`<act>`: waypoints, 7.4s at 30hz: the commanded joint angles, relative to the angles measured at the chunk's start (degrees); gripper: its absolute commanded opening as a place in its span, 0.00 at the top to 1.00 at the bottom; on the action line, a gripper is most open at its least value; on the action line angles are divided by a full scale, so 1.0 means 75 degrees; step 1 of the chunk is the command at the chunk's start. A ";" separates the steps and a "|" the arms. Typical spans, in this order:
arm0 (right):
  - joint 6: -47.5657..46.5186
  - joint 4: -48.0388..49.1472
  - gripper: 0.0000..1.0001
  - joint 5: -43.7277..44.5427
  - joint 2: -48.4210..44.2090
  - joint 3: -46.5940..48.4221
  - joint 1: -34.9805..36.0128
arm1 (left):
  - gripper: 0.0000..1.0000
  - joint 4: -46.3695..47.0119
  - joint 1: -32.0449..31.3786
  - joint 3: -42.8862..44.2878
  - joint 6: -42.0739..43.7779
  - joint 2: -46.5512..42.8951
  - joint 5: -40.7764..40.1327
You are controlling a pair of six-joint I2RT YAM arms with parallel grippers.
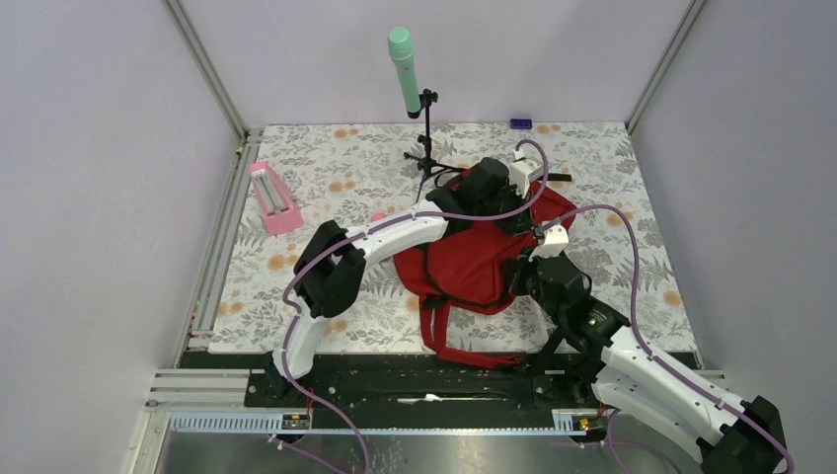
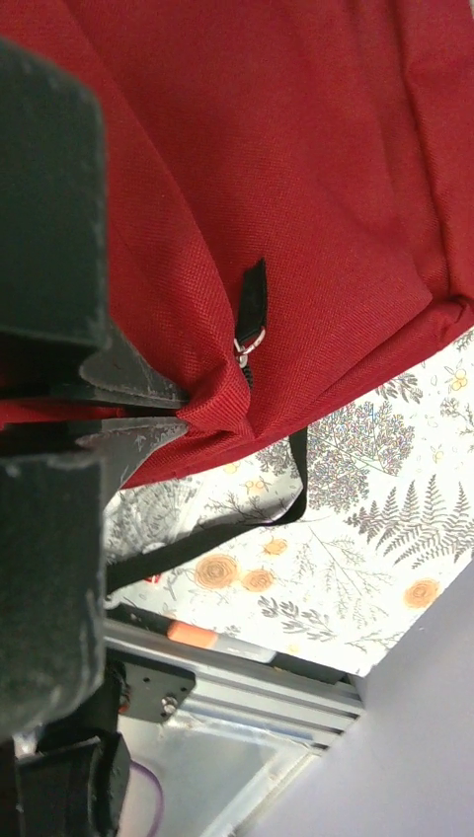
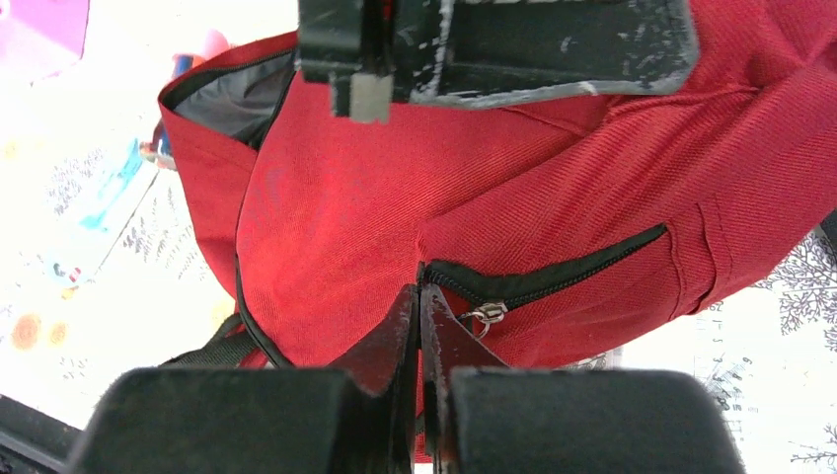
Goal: Pack the student bag
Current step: Zip the student bag at the center of the board.
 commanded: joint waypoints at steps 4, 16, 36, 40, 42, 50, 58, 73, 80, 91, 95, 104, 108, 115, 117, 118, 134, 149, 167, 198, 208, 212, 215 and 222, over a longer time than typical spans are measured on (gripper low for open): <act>0.0408 -0.0291 1.00 0.0864 -0.0629 0.0432 0.0216 | 0.76 0.1209 0.0112 -0.0895 0.1488 -0.1466 0.0218; -0.0413 -0.2190 0.02 0.2057 -0.0115 0.1898 -0.0187 | 0.11 0.0729 0.0335 -0.3924 0.0016 -0.4030 -0.3016; -0.3514 -0.1708 0.02 -0.1037 0.4758 0.3912 -0.2264 | 0.01 0.0872 0.0802 -0.8226 -0.2901 -0.6260 -0.3638; -0.3963 -0.2223 0.04 -0.1960 0.5886 0.4770 -0.2262 | 0.01 0.1415 0.0818 -0.8464 -0.3179 -0.6088 -0.3297; -0.4055 -0.2431 0.05 -0.2344 0.6412 0.5115 -0.2261 | 0.01 0.1627 0.0815 -0.8488 -0.3297 -0.5871 -0.3126; -0.4054 -0.2558 0.46 -0.2240 0.7383 0.5602 -0.2264 | 0.41 0.1968 0.0803 -0.7882 -0.2680 -0.4599 -0.2883; -0.3708 -0.2282 1.00 -0.0444 0.6332 0.5250 -0.2264 | 1.00 0.1927 0.0803 -0.6752 -0.2177 -0.4101 -0.2692; -0.2796 -0.3861 1.00 0.2930 0.4291 0.5946 -0.2264 | 1.00 0.0466 0.1251 -0.2859 -0.0289 -0.2739 -0.2699; -0.2144 -0.4241 1.00 0.3577 0.4068 0.6105 -0.2264 | 1.00 0.0555 0.1459 -0.1742 0.0320 -0.2017 -0.2349; -0.1175 -0.3502 1.00 0.2587 0.4529 0.5084 -0.2264 | 0.22 0.1391 0.1156 -0.3503 0.0070 -0.3516 -0.2730; -0.0947 -0.3358 1.00 0.2378 0.4819 0.5012 -0.2257 | 0.21 0.2024 0.0617 -0.4929 -0.1016 -0.4584 -0.3045; -0.0633 -0.3496 0.12 0.1899 0.4240 0.4760 -0.2264 | 0.20 0.4925 -0.1191 -0.7597 -0.1491 -0.5370 -0.2717; -0.0418 -0.3733 0.10 0.1429 0.3445 0.4303 -0.2263 | 0.23 0.5124 -0.1415 -0.7471 -0.1359 -0.4877 -0.1133; -0.0050 -0.3862 0.11 0.0580 0.2095 0.3371 -0.2264 | 0.31 0.6314 -0.1518 -0.7097 -0.2675 -0.3209 0.0550; 0.0005 -0.3855 0.11 0.0315 0.1762 0.3230 -0.2264 | 0.32 0.6281 -0.1517 -0.6787 -0.2774 -0.2731 0.0720; 0.0050 -0.3855 0.11 0.0250 0.1617 0.3185 -0.2264 | 0.33 0.6230 -0.1523 -0.6638 -0.2814 -0.2518 0.0783; 0.0193 -0.3926 0.11 0.0019 0.0818 0.3185 -0.2264 | 0.40 0.6475 -0.1550 -0.5862 -0.3565 -0.0996 0.1130; 0.1140 -0.4582 0.10 0.0894 0.0461 0.2521 -0.2264 | 1.00 0.7180 -0.1692 -0.6576 -0.3219 -0.1643 0.0513; 0.4148 -0.3456 0.28 -0.0076 -0.0139 0.0286 -0.2266 | 1.00 0.5260 -0.2012 -0.6725 -0.1824 -0.2491 -0.0890; 0.3971 -0.4388 0.47 -0.0288 -0.1502 0.0258 -0.2264 | 1.00 0.4943 -0.2164 -0.6940 -0.1139 -0.3092 -0.1587; 0.4721 -0.3586 0.27 -0.0853 -0.1605 -0.0488 -0.2264 | 1.00 0.4967 -0.2171 -0.7039 -0.1041 -0.3187 -0.1508; 0.4748 -0.3045 0.26 -0.0839 -0.1146 -0.0570 -0.2264 | 1.00 0.5004 -0.2174 -0.7098 -0.1044 -0.3231 -0.1485; 0.4709 -0.2949 0.32 -0.0756 -0.0835 -0.0589 -0.2264 | 1.00 0.5021 -0.2180 -0.7158 -0.0997 -0.3268 -0.1562; 0.4373 -0.3635 0.85 0.0395 -0.1638 0.0009 -0.2264 | 1.00 0.4897 -0.2146 -0.7430 -0.0994 -0.3518 -0.2143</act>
